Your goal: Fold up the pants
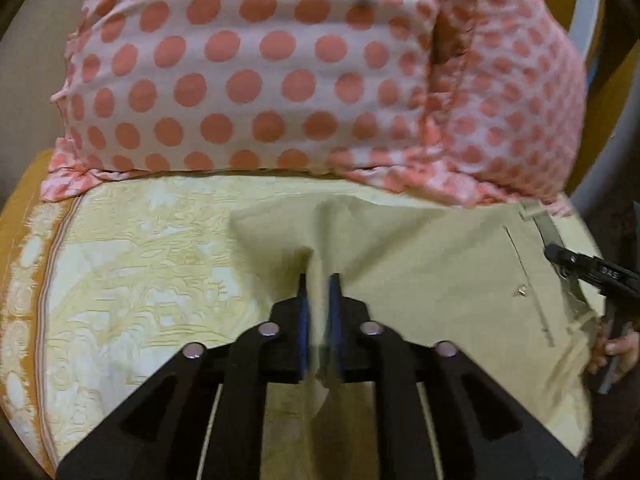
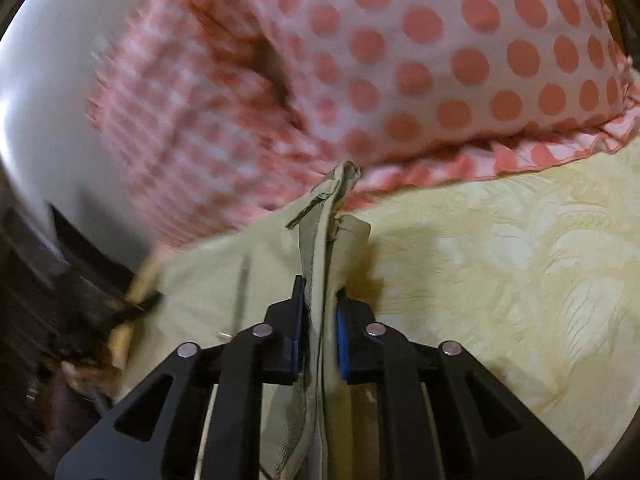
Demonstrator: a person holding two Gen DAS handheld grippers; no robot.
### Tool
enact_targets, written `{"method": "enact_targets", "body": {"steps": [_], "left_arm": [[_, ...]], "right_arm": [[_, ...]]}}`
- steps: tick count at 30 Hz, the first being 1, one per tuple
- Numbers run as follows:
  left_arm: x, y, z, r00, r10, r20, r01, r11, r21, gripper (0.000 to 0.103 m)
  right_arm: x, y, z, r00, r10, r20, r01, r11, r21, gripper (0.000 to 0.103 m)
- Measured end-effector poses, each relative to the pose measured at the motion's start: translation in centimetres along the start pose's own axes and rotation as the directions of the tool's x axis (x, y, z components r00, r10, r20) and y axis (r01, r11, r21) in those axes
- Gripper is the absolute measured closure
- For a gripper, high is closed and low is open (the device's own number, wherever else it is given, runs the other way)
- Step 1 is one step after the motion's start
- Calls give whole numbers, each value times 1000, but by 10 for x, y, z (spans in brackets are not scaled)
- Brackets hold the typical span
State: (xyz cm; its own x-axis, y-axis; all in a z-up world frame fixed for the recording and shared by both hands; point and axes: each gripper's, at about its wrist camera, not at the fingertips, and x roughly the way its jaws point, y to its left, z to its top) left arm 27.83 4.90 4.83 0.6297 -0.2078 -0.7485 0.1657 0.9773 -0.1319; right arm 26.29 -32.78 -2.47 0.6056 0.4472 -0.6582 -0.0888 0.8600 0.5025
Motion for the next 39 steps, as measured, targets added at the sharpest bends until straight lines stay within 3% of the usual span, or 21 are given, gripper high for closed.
{"method": "enact_targets", "body": {"steps": [2,3,5,6,8,9,11,12,13,15,16,17,18,20,23,25,28,33,39], "left_arm": [[-24,-1,-9,994,78,78,-80,996,26,73],[-35,-1,-14,990,87,114,-90,996,28,70],[-59,-2,-24,987,3,162,-5,1000,9,68],[-66,-4,-30,983,-87,162,88,996,2,66],[-63,-13,-37,973,-199,120,200,980,8,62],[-49,-20,-40,971,-230,57,231,973,4,62],[-12,-22,-45,976,-203,-82,199,979,-46,66],[5,-17,-47,974,-185,-133,173,981,-91,81],[2,-12,-47,981,-172,-88,162,980,-113,82],[-2,-6,-48,982,-153,-109,137,981,-137,88],[-16,-4,-53,988,-132,-82,119,981,-151,84],[-28,-6,-57,993,-107,-57,98,986,-138,61],[-53,-14,-70,999,-38,4,39,995,-88,31],[-89,-26,-99,991,74,108,-72,997,-30,11],[-118,-42,-142,985,106,133,-106,994,-12,7],[-122,-49,-165,990,90,110,-88,996,-25,6],[-113,-65,-191,988,135,81,-134,991,-7,6],[-104,-75,-209,984,165,59,-166,986,11,2],[-107,-75,-221,979,171,111,-175,984,32,2]], "right_arm": [[-16,3,-9,999,-30,38,31,999,-15,71],[-28,6,-13,997,-14,73,16,999,-30,59],[-52,16,-25,986,93,136,-86,995,-53,48],[-57,21,-30,980,145,138,-138,989,-59,47],[-54,30,-39,965,248,82,-244,968,-58,43],[-47,32,-42,963,263,50,-261,964,-44,33],[-22,27,-51,982,187,-38,-186,982,14,29],[-13,20,-53,984,167,-66,-163,985,61,29],[-15,11,-53,979,201,-27,-197,973,117,30],[-22,4,-55,983,181,-25,-172,964,201,32],[-34,7,-60,992,122,-7,-119,972,204,31],[-45,14,-67,997,72,14,-73,983,169,23],[-57,25,-75,998,35,42,-40,993,115,13],[-80,46,-98,994,12,105,-14,1000,13,7],[-93,78,-142,987,-20,157,39,992,-118,7],[-89,95,-170,984,-82,161,111,978,-178,7],[-81,108,-199,976,-146,160,182,955,-236,7],[-72,113,-219,965,-205,162,241,939,-246,7],[-69,115,-235,934,-284,216,337,902,-270,1]]}}
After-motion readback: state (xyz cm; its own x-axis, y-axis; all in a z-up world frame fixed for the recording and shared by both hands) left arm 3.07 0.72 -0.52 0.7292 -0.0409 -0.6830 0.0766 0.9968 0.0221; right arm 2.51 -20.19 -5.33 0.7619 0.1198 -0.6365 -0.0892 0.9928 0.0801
